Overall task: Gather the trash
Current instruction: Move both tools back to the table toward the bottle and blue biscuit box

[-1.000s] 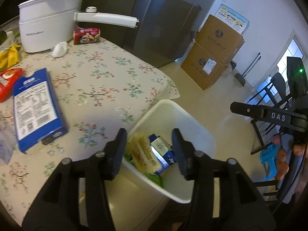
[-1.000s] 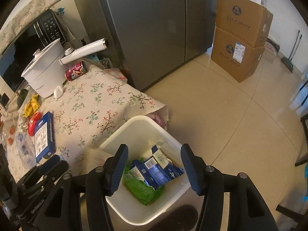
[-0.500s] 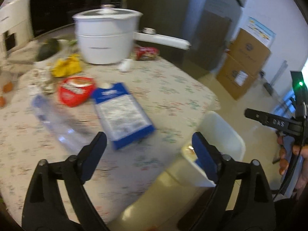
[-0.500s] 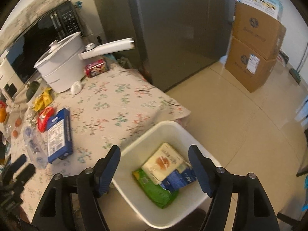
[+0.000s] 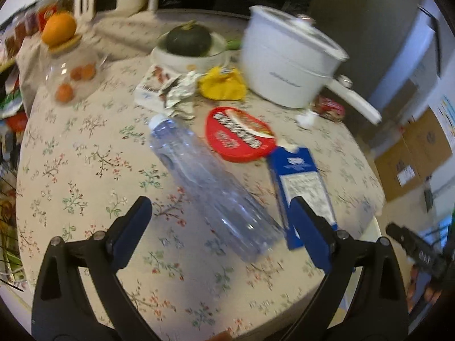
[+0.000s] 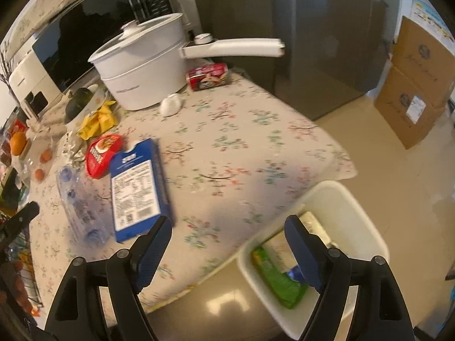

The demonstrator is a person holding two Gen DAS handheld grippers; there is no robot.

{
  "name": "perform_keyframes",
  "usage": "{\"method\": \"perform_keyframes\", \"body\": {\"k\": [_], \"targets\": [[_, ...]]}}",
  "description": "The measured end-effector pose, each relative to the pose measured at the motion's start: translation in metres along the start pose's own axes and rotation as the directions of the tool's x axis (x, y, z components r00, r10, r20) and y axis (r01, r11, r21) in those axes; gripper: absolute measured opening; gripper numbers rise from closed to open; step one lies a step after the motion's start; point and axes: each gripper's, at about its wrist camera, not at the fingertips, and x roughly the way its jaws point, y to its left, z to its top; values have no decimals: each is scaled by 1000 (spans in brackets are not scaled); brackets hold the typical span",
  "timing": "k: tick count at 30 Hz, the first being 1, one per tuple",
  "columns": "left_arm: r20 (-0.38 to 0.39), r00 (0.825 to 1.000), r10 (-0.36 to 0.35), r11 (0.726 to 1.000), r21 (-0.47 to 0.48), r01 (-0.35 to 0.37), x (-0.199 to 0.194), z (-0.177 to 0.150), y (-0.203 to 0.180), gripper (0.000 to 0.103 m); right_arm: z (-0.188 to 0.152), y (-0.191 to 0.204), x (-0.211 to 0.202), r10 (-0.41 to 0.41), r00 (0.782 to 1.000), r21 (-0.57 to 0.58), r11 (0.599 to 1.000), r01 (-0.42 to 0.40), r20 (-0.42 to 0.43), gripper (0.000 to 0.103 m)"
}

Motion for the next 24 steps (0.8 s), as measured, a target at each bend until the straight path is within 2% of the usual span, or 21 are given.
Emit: {"method": "perform_keyframes", "body": {"k": [3, 7, 11, 13, 14, 16, 24], "targets": [[-47, 999, 15, 996, -82, -19, 29, 3, 11, 97, 3, 14, 11, 8, 1000, 10, 1000, -8, -18, 83], [-80, 997, -4, 986, -164, -10, 54, 1, 16, 96, 5, 31, 19, 12, 999, -7, 1000, -12, -30, 83], [-89, 996, 8, 986, -163, -23, 66, 0, 11, 90, 4, 39, 26, 1, 999, -22, 1000, -1, -41, 83], [-109, 994, 10, 986, -166, -28, 74, -1, 11, 82, 4, 41, 29, -2, 999, -26, 1000, 1, -49, 83], [-111, 994, -5, 985, -174, -15, 77, -2, 12, 81, 4, 42, 30, -3, 999, -28, 1000, 2, -52, 83], [-117, 993, -33, 982, -188, 10, 78, -5, 14, 71, 3, 46, 33, -7, 998, -39, 999, 5, -56, 83], [-159, 987, -34, 996, -82, 21, 73, -7, 10, 67, 2, 63, 43, 3, 997, -95, 995, -10, -75, 83]]}}
